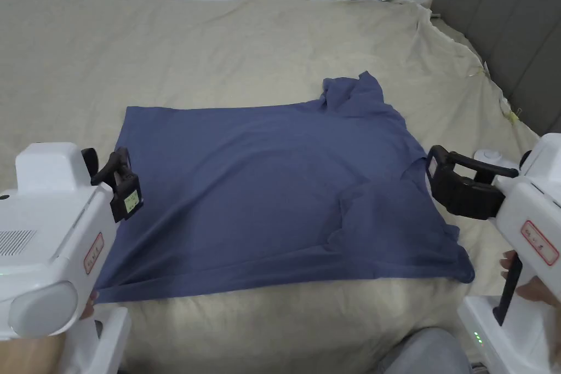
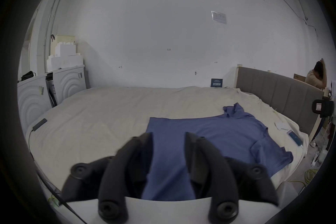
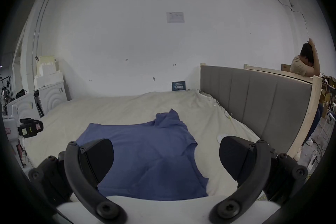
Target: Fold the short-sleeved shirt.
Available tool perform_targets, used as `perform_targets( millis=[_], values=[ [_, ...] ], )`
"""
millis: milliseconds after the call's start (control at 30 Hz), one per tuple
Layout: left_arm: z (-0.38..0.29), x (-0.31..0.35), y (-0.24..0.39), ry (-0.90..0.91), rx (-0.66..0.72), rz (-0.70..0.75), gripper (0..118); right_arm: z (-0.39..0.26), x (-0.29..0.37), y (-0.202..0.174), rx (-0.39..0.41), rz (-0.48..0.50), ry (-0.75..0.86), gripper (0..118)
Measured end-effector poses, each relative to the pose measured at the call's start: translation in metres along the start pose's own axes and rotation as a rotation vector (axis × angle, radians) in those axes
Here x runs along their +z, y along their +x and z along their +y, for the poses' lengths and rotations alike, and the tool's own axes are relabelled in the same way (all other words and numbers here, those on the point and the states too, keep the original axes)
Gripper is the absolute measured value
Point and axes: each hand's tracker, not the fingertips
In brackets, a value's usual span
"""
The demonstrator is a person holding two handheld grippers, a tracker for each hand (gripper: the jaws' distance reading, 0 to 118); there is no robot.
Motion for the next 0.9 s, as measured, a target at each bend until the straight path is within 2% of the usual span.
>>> perform_targets(
  millis=[33,67,100,133,200,233,300,367,533,567,633,667,700,733,767,800,833,900],
  values=[
    [-0.001,0.001,0.001,0.007,0.004,-0.004,17,-0.001,0.0,-0.003,-0.006,0.002,0.003,113],
    [-0.002,0.002,0.002,0.014,0.008,-0.004,11,-0.002,0.0,-0.005,-0.015,0.01,0.007,109],
    [-0.002,0.003,0.002,0.018,0.015,-0.005,6,-0.002,0.0,-0.008,-0.017,0.018,0.006,100],
    [-0.001,0.004,0.001,0.019,0.022,-0.01,0,-0.003,0.0,-0.01,-0.015,0.021,0.006,75],
    [-0.003,0.004,0.0,0.015,0.033,-0.024,0,-0.002,0.002,-0.016,0.01,0.011,0.013,24],
    [-0.004,0.003,-0.001,0.01,0.033,-0.026,0,-0.001,0.003,-0.02,0.022,0.004,0.012,5],
    [-0.005,0.003,0.0,-0.003,0.029,-0.012,0,-0.001,0.005,-0.021,0.006,0.008,0.017,0],
    [-0.007,0.004,-0.002,-0.015,0.031,-0.009,0,0.0,0.007,-0.022,-0.014,0.024,0.015,0],
    [-0.006,0.002,-0.009,-0.063,0.035,-0.004,0,0.004,0.011,-0.026,0.001,0.021,0.018,0],
    [-0.005,-0.001,-0.013,-0.094,0.036,0.004,8,0.004,0.012,-0.026,-0.005,0.025,0.017,0],
    [-0.006,-0.008,-0.026,-0.147,0.099,0.017,32,0.006,0.013,-0.027,-0.011,0.028,0.014,0],
    [-0.006,-0.01,-0.033,-0.162,0.154,0.021,39,0.006,0.013,-0.027,-0.013,0.026,0.016,0],
    [-0.007,-0.014,-0.041,-0.19,0.175,0.038,39,0.006,0.013,-0.027,-0.013,0.022,0.015,0],
    [-0.009,-0.017,-0.046,-0.219,0.18,0.052,73,0.005,0.013,-0.027,-0.013,0.022,0.014,0],
    [-0.012,-0.019,-0.052,-0.252,0.168,0.063,93,0.005,0.011,-0.025,-0.017,0.023,0.009,0],
    [-0.014,-0.02,-0.057,-0.277,0.158,0.069,107,0.004,0.011,-0.024,-0.023,0.023,0.003,0],
    [-0.018,-0.021,-0.062,-0.299,0.148,0.07,117,0.003,0.01,-0.024,-0.026,0.027,-0.003,0],
    [-0.025,-0.024,-0.071,-0.366,0.131,0.064,118,0.002,0.009,-0.025,-0.022,0.024,-0.013,0]
  ],
)
